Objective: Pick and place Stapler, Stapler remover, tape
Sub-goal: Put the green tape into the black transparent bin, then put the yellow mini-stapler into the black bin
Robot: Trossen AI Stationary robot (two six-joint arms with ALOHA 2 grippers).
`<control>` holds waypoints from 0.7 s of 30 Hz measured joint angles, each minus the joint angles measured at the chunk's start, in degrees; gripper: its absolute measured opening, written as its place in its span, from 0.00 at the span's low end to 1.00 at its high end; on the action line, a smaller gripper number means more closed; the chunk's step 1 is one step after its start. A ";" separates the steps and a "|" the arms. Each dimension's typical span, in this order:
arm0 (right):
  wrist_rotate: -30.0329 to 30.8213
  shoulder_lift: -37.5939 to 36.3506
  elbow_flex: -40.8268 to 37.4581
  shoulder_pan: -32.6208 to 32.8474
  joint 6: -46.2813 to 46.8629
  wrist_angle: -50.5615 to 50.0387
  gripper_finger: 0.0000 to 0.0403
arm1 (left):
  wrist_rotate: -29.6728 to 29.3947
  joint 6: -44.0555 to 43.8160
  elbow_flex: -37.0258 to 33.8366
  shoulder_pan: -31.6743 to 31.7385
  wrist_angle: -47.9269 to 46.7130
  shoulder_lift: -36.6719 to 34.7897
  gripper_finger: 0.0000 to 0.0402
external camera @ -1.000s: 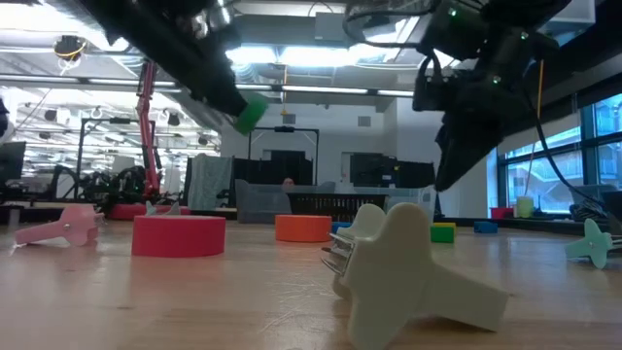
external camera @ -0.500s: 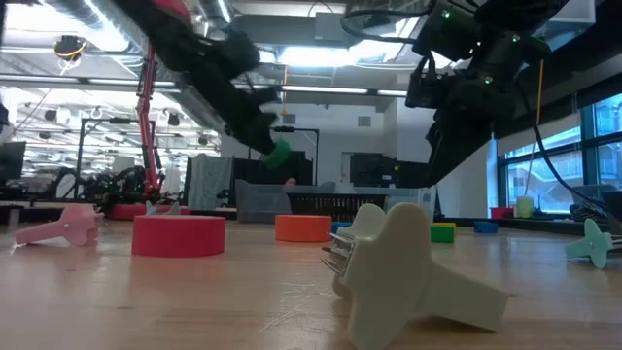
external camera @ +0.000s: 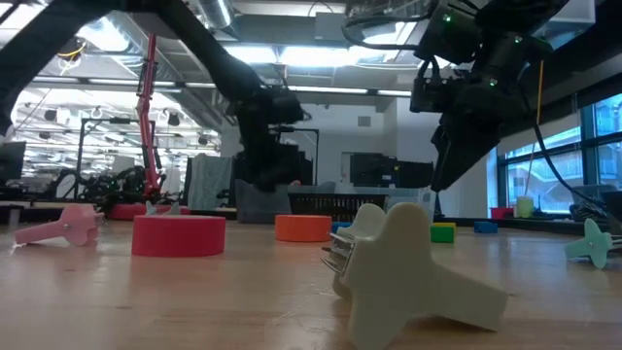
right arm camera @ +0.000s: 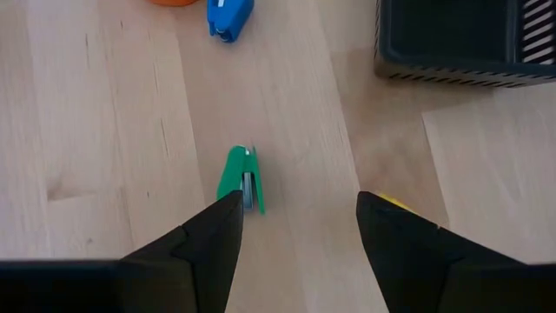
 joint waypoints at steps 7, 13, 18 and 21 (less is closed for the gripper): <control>0.01 0.00 -0.02 0.00 -0.37 0.69 0.56 | 1.02 -1.45 -0.69 1.86 -2.33 1.43 0.08; 0.02 0.00 -0.04 0.00 -0.35 1.11 0.56 | 3.37 -0.66 -0.98 1.63 -2.88 1.38 0.26; 0.02 0.00 -0.04 0.00 -0.35 1.13 0.56 | 2.97 -0.91 -1.00 0.65 -3.15 -0.03 0.51; 0.04 0.00 -0.04 0.00 -0.37 1.14 0.56 | 3.79 -2.35 -1.00 -0.06 -3.25 -2.93 0.61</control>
